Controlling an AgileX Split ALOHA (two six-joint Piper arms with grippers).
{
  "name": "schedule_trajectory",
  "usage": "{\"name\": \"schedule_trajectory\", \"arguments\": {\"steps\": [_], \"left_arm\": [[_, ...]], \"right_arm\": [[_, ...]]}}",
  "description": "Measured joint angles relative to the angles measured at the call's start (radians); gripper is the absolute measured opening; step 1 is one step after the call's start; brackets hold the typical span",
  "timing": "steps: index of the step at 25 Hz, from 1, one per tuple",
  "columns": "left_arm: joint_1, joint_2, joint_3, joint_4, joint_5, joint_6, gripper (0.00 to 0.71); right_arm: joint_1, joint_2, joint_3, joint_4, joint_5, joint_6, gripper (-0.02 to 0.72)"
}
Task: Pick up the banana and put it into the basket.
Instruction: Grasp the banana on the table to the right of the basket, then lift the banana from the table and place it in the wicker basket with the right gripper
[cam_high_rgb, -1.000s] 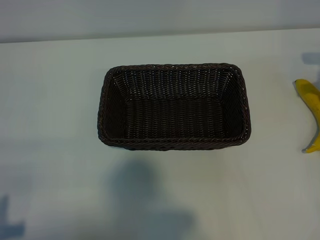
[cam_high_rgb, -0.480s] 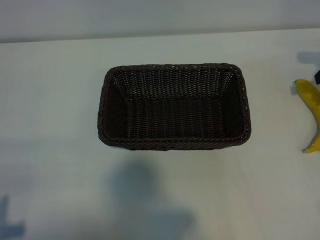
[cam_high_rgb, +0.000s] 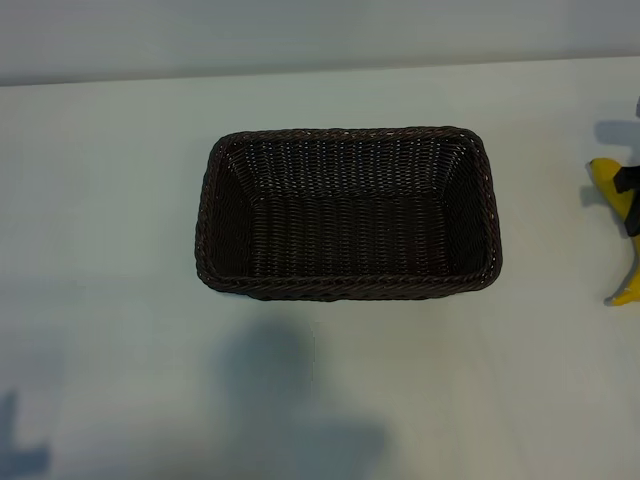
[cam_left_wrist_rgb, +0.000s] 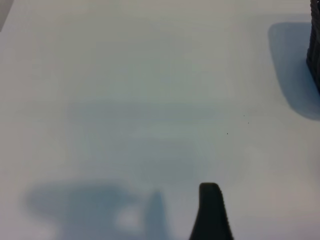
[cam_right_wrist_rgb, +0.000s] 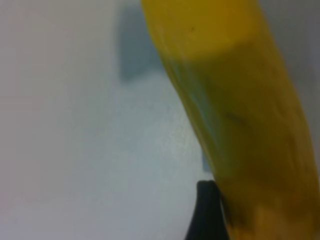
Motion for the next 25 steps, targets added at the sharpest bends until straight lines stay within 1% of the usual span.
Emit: {"name": "schedule_trajectory", "arguments": {"steps": [5, 6, 8, 9, 13, 14, 17, 18, 20, 23, 25], "left_arm": [[0.000, 0.000, 0.000, 0.000, 0.000, 0.000, 0.552], [0.000, 0.000, 0.000, 0.000, 0.000, 0.000, 0.552], [0.000, 0.000, 0.000, 0.000, 0.000, 0.000, 0.552], [0.000, 0.000, 0.000, 0.000, 0.000, 0.000, 0.552], [0.000, 0.000, 0.000, 0.000, 0.000, 0.000, 0.552], [0.000, 0.000, 0.000, 0.000, 0.000, 0.000, 0.552], [0.000, 0.000, 0.000, 0.000, 0.000, 0.000, 0.552], [0.000, 0.000, 0.000, 0.000, 0.000, 0.000, 0.552], [0.000, 0.000, 0.000, 0.000, 0.000, 0.000, 0.552], [0.000, 0.000, 0.000, 0.000, 0.000, 0.000, 0.552], [0.000, 0.000, 0.000, 0.000, 0.000, 0.000, 0.552]], "right_arm": [[0.000, 0.025, 0.000, 0.000, -0.006, 0.000, 0.544], [0.000, 0.029, 0.000, 0.000, -0.012, 0.000, 0.522], [0.000, 0.029, 0.000, 0.000, -0.011, 0.000, 0.440], [0.000, 0.030, 0.000, 0.000, -0.010, 0.003, 0.425], [0.000, 0.018, -0.001, 0.001, 0.015, 0.009, 0.425], [0.000, 0.005, -0.008, 0.001, 0.031, 0.011, 0.425], [0.001, -0.051, -0.057, 0.012, 0.112, 0.016, 0.425], [0.006, -0.072, -0.083, 0.019, 0.165, 0.021, 0.425], [0.023, -0.104, -0.139, 0.020, 0.229, 0.028, 0.425], [0.091, -0.123, -0.243, 0.017, 0.312, 0.037, 0.425], [0.160, -0.121, -0.307, 0.009, 0.339, 0.048, 0.425]]}}
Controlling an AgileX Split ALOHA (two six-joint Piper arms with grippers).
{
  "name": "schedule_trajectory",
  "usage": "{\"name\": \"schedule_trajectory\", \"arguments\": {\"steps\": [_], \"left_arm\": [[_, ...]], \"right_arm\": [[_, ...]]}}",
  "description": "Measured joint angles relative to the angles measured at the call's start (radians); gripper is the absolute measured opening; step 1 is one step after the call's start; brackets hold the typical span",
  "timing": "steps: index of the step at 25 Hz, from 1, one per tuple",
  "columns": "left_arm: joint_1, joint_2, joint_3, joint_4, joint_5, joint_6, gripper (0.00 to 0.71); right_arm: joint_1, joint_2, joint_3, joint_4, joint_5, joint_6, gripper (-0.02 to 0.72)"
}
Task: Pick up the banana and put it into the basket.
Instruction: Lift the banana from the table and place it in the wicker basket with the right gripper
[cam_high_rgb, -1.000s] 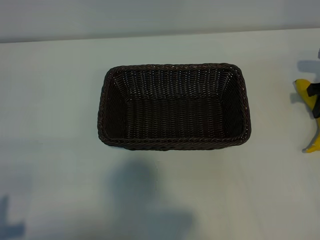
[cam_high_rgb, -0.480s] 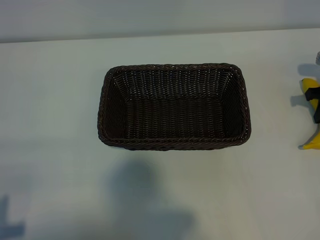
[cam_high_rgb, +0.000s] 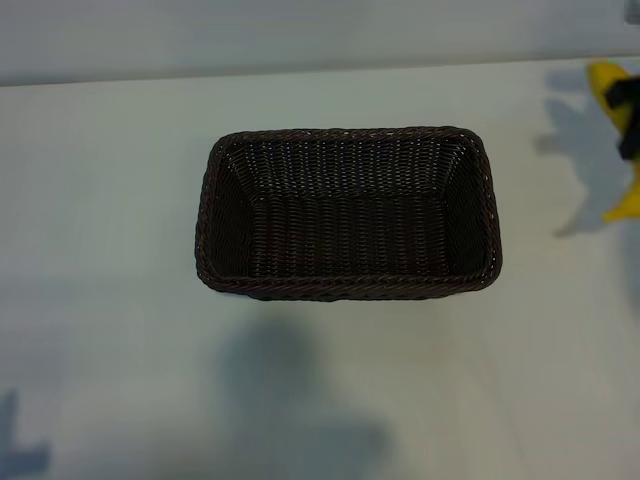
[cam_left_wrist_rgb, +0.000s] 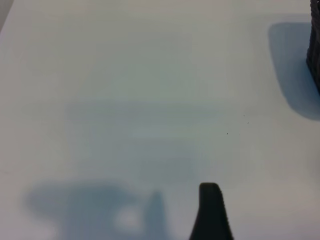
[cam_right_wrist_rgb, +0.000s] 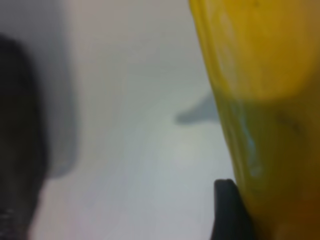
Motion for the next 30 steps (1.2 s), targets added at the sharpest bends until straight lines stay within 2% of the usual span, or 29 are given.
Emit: {"name": "schedule_trajectory", "arguments": {"steps": [4, 7, 10, 15, 19, 25, 30], "left_arm": [[0.000, 0.000, 0.000, 0.000, 0.000, 0.000, 0.552], [0.000, 0.000, 0.000, 0.000, 0.000, 0.000, 0.552], [0.000, 0.000, 0.000, 0.000, 0.000, 0.000, 0.552], [0.000, 0.000, 0.000, 0.000, 0.000, -0.003, 0.552], [0.000, 0.000, 0.000, 0.000, 0.000, -0.003, 0.552], [0.000, 0.000, 0.000, 0.000, 0.000, -0.003, 0.552], [0.000, 0.000, 0.000, 0.000, 0.000, -0.003, 0.552]], "right_arm": [[0.157, 0.024, -0.113, -0.036, 0.008, 0.015, 0.425], [0.291, 0.060, -0.171, -0.064, 0.009, -0.028, 0.425], [0.400, 0.095, -0.202, -0.094, 0.009, -0.136, 0.425], [0.555, 0.104, -0.205, -0.150, -0.021, -0.382, 0.425], [0.628, 0.104, -0.205, -0.171, -0.080, -0.510, 0.425], [0.653, 0.108, -0.205, -0.178, -0.187, -0.539, 0.425], [0.652, 0.175, -0.206, -0.186, -0.223, -0.545, 0.425]]}}
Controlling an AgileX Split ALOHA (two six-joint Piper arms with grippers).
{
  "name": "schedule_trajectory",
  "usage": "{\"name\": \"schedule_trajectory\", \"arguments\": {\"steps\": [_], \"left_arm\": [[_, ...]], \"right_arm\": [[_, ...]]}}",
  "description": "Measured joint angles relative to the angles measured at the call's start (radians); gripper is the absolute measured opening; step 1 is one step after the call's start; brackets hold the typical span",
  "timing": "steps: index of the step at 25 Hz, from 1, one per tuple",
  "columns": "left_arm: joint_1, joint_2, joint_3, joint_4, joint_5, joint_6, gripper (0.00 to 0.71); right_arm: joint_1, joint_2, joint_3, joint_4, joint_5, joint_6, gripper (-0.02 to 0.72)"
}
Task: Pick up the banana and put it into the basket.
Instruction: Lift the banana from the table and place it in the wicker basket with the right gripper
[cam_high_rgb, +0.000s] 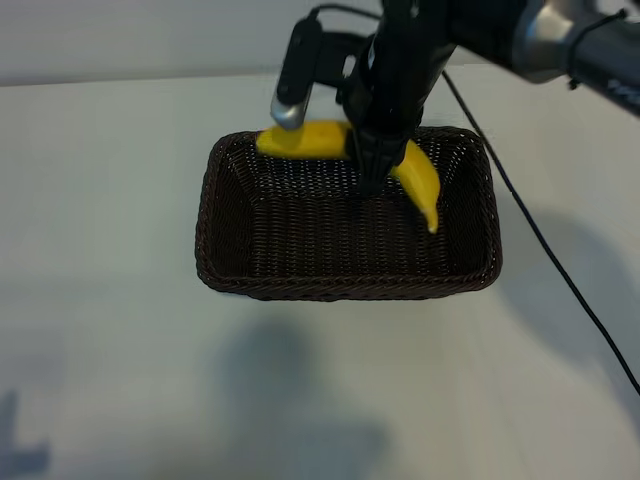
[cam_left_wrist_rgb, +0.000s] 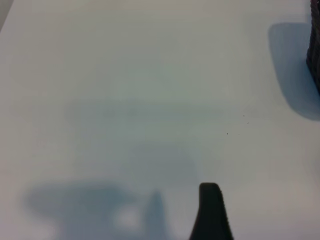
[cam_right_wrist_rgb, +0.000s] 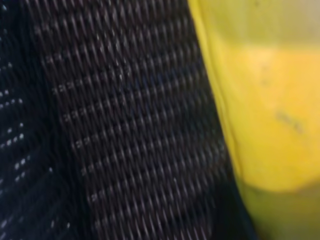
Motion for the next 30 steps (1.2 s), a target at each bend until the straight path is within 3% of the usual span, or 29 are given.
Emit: {"name": "schedule_trajectory", "arguments": {"steps": [16, 20, 24, 27, 30], "left_arm": [[0.000, 0.000, 0.000, 0.000, 0.000, 0.000, 0.552], [0.000, 0.000, 0.000, 0.000, 0.000, 0.000, 0.552], [0.000, 0.000, 0.000, 0.000, 0.000, 0.002, 0.551], [0.000, 0.000, 0.000, 0.000, 0.000, 0.002, 0.551], [0.000, 0.000, 0.000, 0.000, 0.000, 0.004, 0.551]], "right_arm": [[0.000, 0.141, 0.000, 0.001, -0.013, 0.002, 0.424], [0.000, 0.140, 0.000, 0.002, 0.010, 0.002, 0.498], [0.000, 0.115, 0.000, 0.059, 0.032, 0.015, 0.599], [0.000, 0.068, -0.009, 0.109, 0.070, 0.031, 0.608], [-0.003, 0.034, -0.054, 0.117, 0.133, 0.089, 0.605]]}}
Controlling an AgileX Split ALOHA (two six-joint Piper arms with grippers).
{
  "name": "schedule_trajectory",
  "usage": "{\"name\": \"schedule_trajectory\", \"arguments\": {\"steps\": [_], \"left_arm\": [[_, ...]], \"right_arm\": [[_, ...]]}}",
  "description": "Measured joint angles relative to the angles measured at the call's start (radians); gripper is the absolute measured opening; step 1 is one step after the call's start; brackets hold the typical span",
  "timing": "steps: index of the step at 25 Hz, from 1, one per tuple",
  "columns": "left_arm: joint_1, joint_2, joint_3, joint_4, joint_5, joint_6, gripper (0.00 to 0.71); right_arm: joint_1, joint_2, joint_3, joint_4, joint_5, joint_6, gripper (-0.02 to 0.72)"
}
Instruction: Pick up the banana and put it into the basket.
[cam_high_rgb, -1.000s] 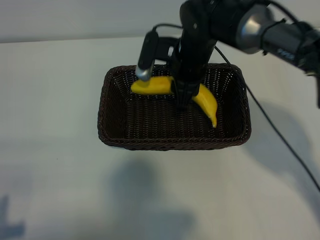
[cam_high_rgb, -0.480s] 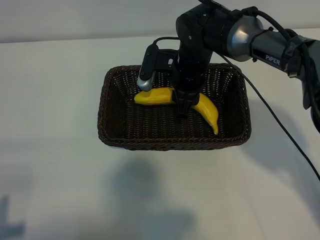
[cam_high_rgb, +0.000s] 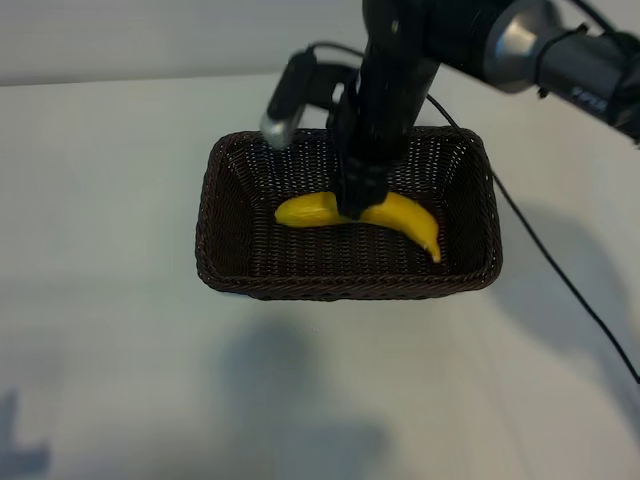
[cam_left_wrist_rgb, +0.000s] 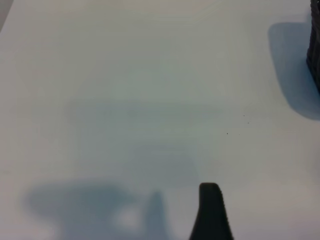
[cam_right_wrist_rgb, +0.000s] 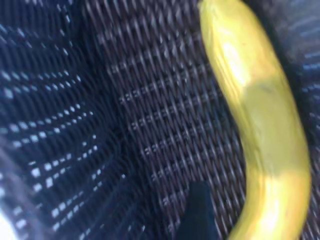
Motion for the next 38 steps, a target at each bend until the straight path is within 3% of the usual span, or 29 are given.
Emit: {"name": "schedule_trajectory", "arguments": {"steps": [4, 13, 20, 22, 30, 38], "left_arm": [[0.000, 0.000, 0.000, 0.000, -0.001, -0.001, 0.551], [0.000, 0.000, 0.001, 0.000, -0.001, -0.001, 0.551], [0.000, 0.000, 0.001, 0.000, -0.001, -0.001, 0.551], [0.000, 0.000, 0.001, 0.000, -0.001, -0.001, 0.551], [0.000, 0.000, 0.001, 0.000, -0.001, -0.001, 0.551], [0.000, 0.000, 0.001, 0.000, -0.001, -0.001, 0.551]], "right_arm": [[-0.040, -0.006, -0.088, -0.037, 0.088, 0.096, 0.594], [-0.306, -0.006, -0.143, -0.044, 0.097, 0.288, 0.593], [-0.539, -0.006, -0.143, -0.018, 0.098, 0.567, 0.593], [-0.586, -0.006, -0.143, -0.017, 0.098, 0.620, 0.593], [-0.633, -0.023, -0.119, -0.018, 0.099, 0.614, 0.593], [-0.633, -0.308, 0.217, -0.079, 0.098, 0.587, 0.593]]}}
